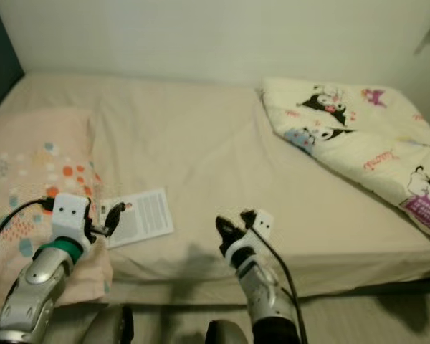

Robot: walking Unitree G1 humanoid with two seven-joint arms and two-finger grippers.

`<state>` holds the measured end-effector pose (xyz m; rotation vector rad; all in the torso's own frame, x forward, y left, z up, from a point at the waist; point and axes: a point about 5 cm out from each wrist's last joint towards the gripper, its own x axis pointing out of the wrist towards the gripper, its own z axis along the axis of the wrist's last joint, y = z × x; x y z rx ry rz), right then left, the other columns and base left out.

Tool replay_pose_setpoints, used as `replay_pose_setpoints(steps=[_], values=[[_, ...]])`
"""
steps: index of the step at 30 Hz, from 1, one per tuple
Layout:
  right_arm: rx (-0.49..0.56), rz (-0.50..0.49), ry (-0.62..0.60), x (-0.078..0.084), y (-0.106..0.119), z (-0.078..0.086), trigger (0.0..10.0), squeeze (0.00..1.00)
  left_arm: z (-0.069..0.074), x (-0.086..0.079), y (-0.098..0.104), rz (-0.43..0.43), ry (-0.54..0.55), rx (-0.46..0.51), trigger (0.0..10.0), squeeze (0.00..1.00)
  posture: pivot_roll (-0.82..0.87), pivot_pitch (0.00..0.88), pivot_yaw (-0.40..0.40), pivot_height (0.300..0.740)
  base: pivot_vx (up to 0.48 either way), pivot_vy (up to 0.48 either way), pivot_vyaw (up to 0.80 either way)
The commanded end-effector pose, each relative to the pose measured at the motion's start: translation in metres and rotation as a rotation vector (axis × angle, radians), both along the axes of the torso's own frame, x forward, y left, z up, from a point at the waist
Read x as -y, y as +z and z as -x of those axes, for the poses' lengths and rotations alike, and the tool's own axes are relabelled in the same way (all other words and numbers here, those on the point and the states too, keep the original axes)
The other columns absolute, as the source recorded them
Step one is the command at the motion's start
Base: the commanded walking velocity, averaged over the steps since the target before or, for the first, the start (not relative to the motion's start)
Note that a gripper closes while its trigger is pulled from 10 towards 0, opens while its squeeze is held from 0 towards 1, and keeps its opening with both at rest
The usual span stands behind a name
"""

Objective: Clean up the room

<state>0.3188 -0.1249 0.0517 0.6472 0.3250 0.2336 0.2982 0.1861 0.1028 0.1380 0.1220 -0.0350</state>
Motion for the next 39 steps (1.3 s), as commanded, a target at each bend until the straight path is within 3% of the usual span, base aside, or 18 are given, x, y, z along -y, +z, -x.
replay_pose_setpoints(steps=[1,2,4,6,8,12,14,15,17,18,22,24,25,26,27,33,36,39], values=[[0.027,0.109,0.090,-0.003,0.011,-0.015,10.0,0.00,-0.015,-0.001,0.001,-0.063,-0.007,-0.042,10.0,0.00,0.14,0.000,-0.035,0.611,0.000,0.000,0.00],[0.027,0.109,0.090,-0.003,0.011,-0.015,10.0,0.00,-0.015,-0.001,0.001,-0.063,-0.007,-0.042,10.0,0.00,0.14,0.000,-0.035,0.611,0.000,0.000,0.00],[0.032,0.175,0.059,0.002,0.028,-0.035,10.0,0.00,-0.033,-0.006,0.013,-0.093,0.002,-0.027,10.0,0.00,0.16,0.000,-0.042,0.611,0.000,0.000,0.00],[0.035,0.190,0.053,0.001,0.033,-0.040,10.0,0.00,-0.038,-0.009,0.017,-0.097,0.009,-0.023,10.0,0.00,0.16,0.011,-0.038,0.611,0.000,0.000,0.00],[0.054,0.309,0.085,-0.003,0.041,-0.046,10.0,0.00,-0.048,-0.014,0.027,-0.123,0.018,-0.011,10.0,0.00,0.17,0.081,-0.030,0.611,0.000,0.000,0.00],[0.055,0.326,0.088,-0.006,0.044,-0.048,10.0,0.00,-0.051,-0.016,0.031,-0.129,0.017,-0.009,10.0,0.00,0.16,0.116,-0.016,0.611,0.000,0.000,0.00],[0.049,0.321,0.105,-0.013,0.044,-0.050,10.0,0.00,-0.050,-0.022,0.040,-0.136,0.025,0.018,10.0,0.00,0.18,0.190,-0.004,0.611,0.000,0.000,0.00],[0.037,0.307,0.122,-0.018,0.042,-0.049,5.1,0.00,-0.048,-0.026,0.045,-0.137,0.036,0.042,10.0,0.00,0.18,0.196,-0.001,0.611,0.000,0.000,0.00],[0.030,0.304,0.136,-0.022,0.040,-0.049,5.1,0.00,-0.049,-0.028,0.048,-0.138,0.044,0.058,10.0,0.00,0.18,0.196,-0.001,0.611,0.000,0.000,0.00],[0.022,0.322,0.178,-0.029,0.037,-0.047,0.0,0.00,-0.053,-0.030,0.059,-0.146,0.047,0.091,10.0,0.00,0.20,0.218,-0.003,0.611,0.000,0.000,0.00],[0.010,0.308,0.211,-0.040,0.036,-0.046,0.0,0.00,-0.059,-0.031,0.074,-0.133,0.040,0.128,10.0,0.00,0.20,0.229,-0.004,0.611,0.000,0.000,0.00],[0.014,0.284,0.321,-0.066,0.035,-0.041,0.0,0.00,-0.064,-0.029,0.080,-0.147,0.016,0.138,10.0,0.00,0.19,0.226,-0.005,0.611,0.000,0.000,0.00],[0.014,0.284,0.321,-0.066,0.035,-0.041,0.0,0.00,-0.064,-0.029,0.080,-0.147,0.016,0.138,10.0,0.00,0.19,0.226,-0.005,0.611,0.000,0.000,0.00],[0.016,0.288,0.379,-0.079,0.033,-0.036,0.0,0.00,-0.063,-0.030,0.080,-0.146,0.015,0.133,10.0,0.00,0.19,0.232,-0.009,0.611,0.000,0.000,0.00],[0.016,0.288,0.379,-0.079,0.033,-0.036,0.0,0.00,-0.063,-0.030,0.080,-0.146,0.015,0.133,10.0,0.00,0.19,0.232,-0.009,0.611,0.000,0.000,0.00],[0.059,0.331,0.510,-0.113,0.037,-0.027,0.0,0.00,-0.049,-0.029,0.072,-0.148,0.001,0.110,10.0,0.00,0.22,0.190,-0.020,0.611,0.000,0.000,0.00],[0.068,0.363,0.548,-0.119,0.037,-0.025,0.0,0.00,-0.046,-0.029,0.070,-0.151,-0.002,0.106,10.0,0.00,0.22,0.208,-0.020,0.611,0.000,0.000,0.00],[0.087,0.406,0.554,-0.119,0.038,-0.026,0.0,0.00,-0.040,-0.029,0.064,-0.139,0.001,0.099,10.0,0.00,0.21,0.173,-0.017,0.611,0.000,0.000,0.00]])
